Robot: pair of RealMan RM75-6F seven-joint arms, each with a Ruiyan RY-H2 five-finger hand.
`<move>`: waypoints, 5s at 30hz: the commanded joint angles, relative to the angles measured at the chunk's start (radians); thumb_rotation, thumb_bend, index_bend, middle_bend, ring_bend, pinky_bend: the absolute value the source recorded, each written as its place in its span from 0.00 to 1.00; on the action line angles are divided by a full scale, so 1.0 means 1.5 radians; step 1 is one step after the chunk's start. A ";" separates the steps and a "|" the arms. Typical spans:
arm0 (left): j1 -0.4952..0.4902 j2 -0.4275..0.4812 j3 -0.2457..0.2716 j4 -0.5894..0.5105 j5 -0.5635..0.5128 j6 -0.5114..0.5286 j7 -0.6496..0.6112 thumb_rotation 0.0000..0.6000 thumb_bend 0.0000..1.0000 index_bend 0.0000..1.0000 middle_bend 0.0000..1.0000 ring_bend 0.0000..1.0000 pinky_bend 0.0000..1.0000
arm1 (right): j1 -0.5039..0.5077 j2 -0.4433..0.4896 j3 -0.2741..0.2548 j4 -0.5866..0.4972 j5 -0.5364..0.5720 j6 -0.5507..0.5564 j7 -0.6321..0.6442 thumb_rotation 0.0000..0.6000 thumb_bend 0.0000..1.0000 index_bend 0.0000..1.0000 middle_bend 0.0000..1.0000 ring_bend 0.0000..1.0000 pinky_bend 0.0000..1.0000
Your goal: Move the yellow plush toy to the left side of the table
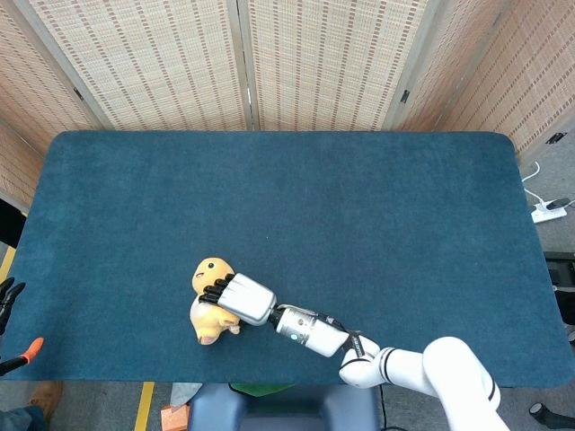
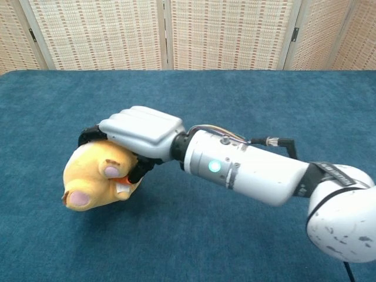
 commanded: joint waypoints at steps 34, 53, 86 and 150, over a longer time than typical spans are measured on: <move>-0.022 -0.036 0.021 0.008 0.113 0.049 0.013 1.00 0.28 0.00 0.04 0.02 0.20 | -0.278 0.522 -0.166 -0.563 0.083 0.126 -0.104 1.00 0.09 0.00 0.00 0.00 0.00; -0.245 -0.088 0.014 -0.180 0.246 -0.213 0.211 1.00 0.23 0.15 0.13 0.05 0.14 | -0.652 0.563 -0.297 -0.273 0.014 0.534 0.133 1.00 0.09 0.00 0.00 0.00 0.00; -0.374 -0.251 0.029 -0.038 0.130 -0.368 0.231 1.00 0.30 0.53 0.56 0.48 0.83 | -0.729 0.548 -0.232 -0.182 0.021 0.538 0.276 1.00 0.13 0.00 0.00 0.00 0.00; -0.230 -0.210 0.149 0.404 0.229 0.075 -0.197 1.00 0.24 0.00 0.00 0.00 0.22 | -0.740 0.551 -0.227 -0.310 -0.063 0.512 0.127 1.00 0.15 0.00 0.00 0.00 0.00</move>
